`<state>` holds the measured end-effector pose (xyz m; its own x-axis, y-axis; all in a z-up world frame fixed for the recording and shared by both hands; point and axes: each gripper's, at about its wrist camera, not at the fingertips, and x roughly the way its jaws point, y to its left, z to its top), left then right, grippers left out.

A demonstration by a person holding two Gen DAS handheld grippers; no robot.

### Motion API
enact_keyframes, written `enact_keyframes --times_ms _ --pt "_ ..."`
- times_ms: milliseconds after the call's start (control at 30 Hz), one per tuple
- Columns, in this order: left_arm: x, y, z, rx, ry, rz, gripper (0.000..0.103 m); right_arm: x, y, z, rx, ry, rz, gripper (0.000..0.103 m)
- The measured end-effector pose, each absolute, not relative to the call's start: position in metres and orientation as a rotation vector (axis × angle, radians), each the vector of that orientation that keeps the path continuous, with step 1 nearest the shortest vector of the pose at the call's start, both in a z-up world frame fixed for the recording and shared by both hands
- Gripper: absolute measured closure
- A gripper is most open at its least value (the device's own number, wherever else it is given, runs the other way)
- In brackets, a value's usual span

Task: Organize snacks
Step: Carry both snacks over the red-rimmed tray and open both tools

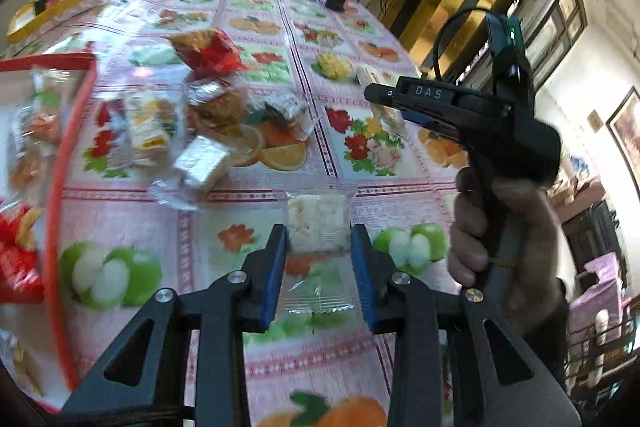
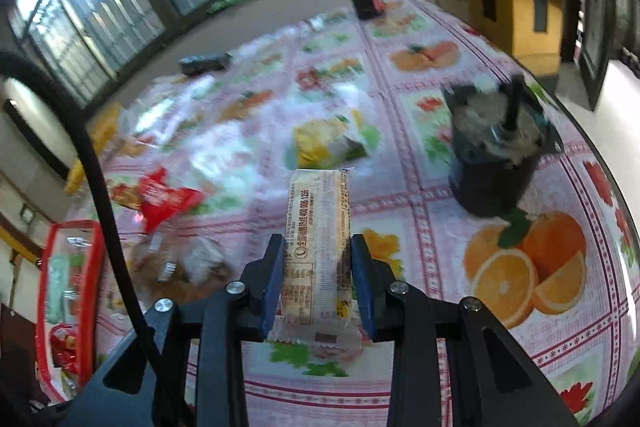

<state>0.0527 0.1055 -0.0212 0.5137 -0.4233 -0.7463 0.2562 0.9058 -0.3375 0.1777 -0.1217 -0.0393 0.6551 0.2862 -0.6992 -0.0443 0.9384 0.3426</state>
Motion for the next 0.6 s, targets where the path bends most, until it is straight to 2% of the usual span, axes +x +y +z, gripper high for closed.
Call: enact_keyframes --times_ms 300,600 --pt "0.009 0.192 0.029 -0.221 0.8 -0.216 0.069 0.142 -0.071 -0.008 0.284 0.663 0.506 0.071" --pt "-0.009 0.31 0.017 -0.265 0.777 0.072 0.069 0.116 0.054 0.018 0.242 0.719 0.851 0.071"
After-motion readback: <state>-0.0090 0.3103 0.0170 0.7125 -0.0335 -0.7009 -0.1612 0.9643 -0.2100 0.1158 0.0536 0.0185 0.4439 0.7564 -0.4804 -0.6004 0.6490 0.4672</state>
